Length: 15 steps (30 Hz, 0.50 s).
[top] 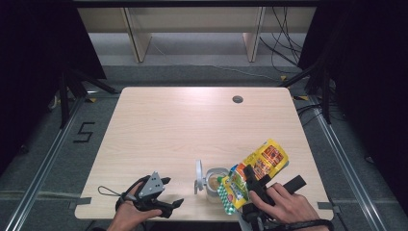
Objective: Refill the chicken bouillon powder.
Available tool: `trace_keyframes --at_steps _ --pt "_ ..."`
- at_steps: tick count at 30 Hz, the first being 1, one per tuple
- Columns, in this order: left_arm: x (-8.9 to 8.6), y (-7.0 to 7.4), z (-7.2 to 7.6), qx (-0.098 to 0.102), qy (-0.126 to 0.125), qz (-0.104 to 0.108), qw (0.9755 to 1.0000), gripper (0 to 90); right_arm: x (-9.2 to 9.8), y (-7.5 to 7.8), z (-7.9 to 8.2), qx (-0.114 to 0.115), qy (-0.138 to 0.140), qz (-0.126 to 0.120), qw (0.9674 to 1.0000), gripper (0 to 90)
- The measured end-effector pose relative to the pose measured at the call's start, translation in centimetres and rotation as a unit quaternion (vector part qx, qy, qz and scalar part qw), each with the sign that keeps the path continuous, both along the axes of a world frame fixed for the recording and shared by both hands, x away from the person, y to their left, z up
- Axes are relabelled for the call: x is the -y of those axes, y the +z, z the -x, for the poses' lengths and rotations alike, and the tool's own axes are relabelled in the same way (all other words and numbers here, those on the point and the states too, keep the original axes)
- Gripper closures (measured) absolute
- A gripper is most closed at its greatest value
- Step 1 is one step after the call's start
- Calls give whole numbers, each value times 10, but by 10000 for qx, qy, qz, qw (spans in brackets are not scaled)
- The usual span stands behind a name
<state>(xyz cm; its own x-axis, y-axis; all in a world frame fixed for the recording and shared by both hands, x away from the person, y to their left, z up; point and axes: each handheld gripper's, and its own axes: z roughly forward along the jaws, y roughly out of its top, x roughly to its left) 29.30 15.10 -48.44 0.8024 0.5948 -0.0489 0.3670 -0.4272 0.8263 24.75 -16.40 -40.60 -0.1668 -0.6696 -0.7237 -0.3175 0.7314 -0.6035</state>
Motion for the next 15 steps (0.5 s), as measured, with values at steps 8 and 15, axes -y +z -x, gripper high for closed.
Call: trace_keyframes --at_steps 8,15 --pt "0 -1 -1 1 -49 21 10000 168 1 0 -1 -6 -6 -11 10000 621" --pt "0 -1 -1 -12 -35 30 10000 168 0 0 -1 -107 -76 26 9999 622"
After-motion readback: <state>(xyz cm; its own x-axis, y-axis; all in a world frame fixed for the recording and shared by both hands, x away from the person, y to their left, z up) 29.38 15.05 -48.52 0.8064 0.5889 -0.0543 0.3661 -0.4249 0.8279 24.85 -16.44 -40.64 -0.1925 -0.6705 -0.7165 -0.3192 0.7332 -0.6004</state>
